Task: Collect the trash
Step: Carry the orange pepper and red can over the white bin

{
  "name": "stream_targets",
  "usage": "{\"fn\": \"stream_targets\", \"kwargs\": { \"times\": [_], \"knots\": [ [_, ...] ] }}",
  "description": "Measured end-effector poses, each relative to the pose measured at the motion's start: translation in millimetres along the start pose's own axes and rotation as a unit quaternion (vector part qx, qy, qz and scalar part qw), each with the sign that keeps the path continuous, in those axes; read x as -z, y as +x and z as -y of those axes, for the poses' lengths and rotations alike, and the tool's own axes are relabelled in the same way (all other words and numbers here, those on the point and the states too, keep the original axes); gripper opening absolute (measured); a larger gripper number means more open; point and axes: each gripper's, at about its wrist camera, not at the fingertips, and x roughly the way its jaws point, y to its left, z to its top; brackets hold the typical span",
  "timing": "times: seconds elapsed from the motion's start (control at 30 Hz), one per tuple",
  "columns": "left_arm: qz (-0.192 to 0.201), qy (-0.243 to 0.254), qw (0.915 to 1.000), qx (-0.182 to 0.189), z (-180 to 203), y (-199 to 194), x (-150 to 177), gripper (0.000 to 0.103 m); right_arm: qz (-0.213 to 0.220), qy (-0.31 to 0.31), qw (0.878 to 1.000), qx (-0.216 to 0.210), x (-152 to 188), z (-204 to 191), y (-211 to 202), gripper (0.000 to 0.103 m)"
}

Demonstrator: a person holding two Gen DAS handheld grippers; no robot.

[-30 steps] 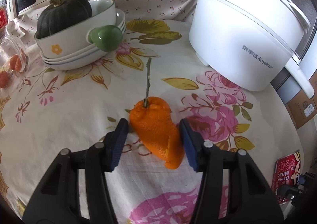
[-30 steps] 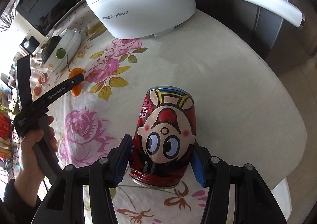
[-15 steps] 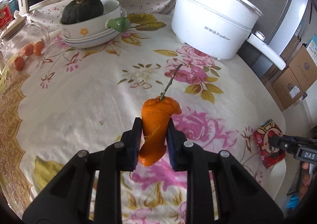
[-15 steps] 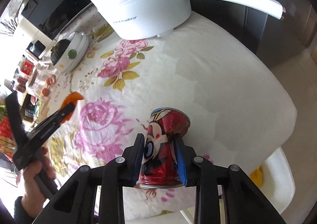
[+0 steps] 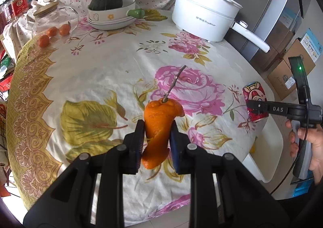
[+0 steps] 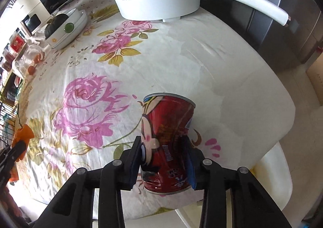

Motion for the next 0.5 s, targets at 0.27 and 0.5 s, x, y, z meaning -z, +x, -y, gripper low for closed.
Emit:
{"fn": "stream_targets", "kwargs": {
  "times": [0.27,0.5],
  "knots": [
    [0.008,-0.001,0.9996,0.027,15.4,-22.0,16.6,0.026,0.012,-0.008,1.000,-0.006,21.1,-3.7,-37.8,0.034],
    [0.023,0.026,0.9985,0.042,38.4,-35.8,28.9,0.026,0.020,0.015,0.999,-0.042,48.8,9.3,-63.7,0.034]
  ]
}}
